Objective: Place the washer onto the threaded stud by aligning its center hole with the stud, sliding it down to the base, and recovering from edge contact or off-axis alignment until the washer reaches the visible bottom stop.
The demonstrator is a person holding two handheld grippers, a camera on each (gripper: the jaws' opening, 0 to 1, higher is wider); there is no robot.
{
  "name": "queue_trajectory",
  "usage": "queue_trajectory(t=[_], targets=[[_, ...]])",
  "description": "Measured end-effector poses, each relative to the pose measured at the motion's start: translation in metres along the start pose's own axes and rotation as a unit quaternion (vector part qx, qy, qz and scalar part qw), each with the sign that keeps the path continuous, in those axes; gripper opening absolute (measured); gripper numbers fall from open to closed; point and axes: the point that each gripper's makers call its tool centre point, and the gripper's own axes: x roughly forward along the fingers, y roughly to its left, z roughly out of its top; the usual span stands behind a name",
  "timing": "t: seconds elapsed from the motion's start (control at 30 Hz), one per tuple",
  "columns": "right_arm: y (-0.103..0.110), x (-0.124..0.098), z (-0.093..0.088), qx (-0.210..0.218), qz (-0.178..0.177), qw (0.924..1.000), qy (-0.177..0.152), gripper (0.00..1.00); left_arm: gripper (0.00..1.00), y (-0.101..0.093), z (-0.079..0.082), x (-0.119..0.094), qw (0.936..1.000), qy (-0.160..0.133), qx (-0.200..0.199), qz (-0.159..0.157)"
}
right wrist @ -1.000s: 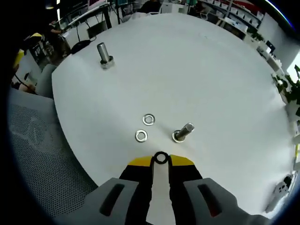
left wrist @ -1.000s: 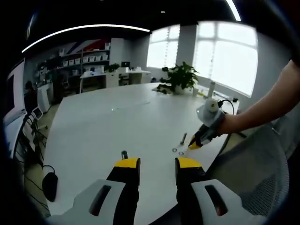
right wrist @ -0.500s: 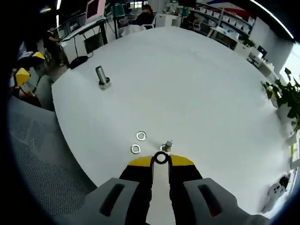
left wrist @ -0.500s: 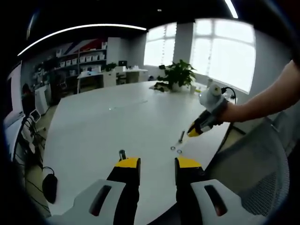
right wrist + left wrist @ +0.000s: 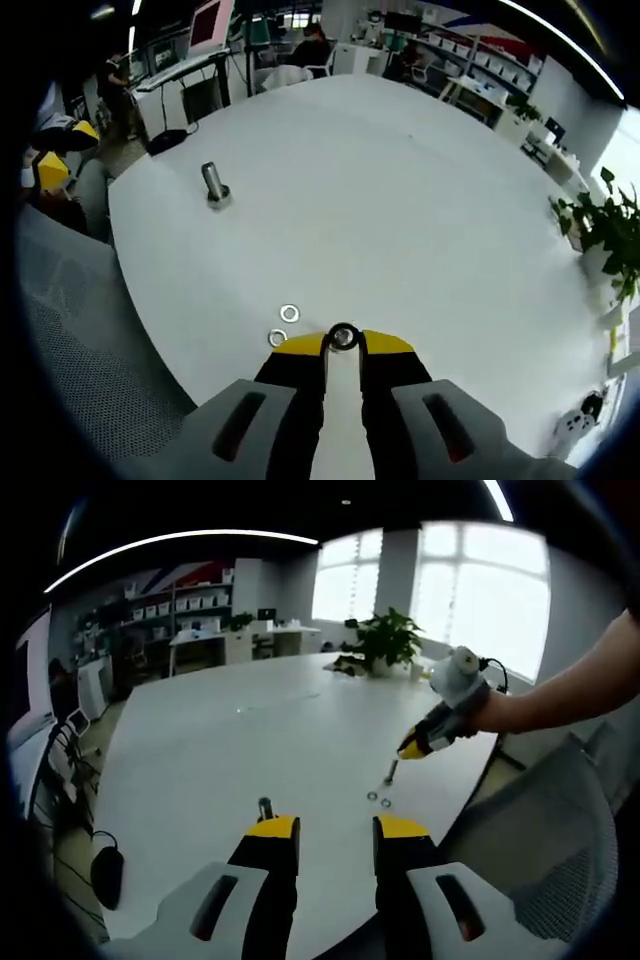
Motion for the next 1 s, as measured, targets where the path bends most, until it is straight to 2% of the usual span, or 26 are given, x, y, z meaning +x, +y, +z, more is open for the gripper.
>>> queue_trajectory(t=[0.83,1.0], targets=[[-0.003,0.018,-0.011,-0.005,0.013,0.999,0.041,0.14,0.27,0.001,-0.003,0.001,1.0,0.006,-0.004,0.002],[-0.008,0.023,-0.006,-0.001,0.012,0.9992,0.039,0.14,0.27,0.002,-0.004,0.001,1.0,0.008,-0.003,0.002]])
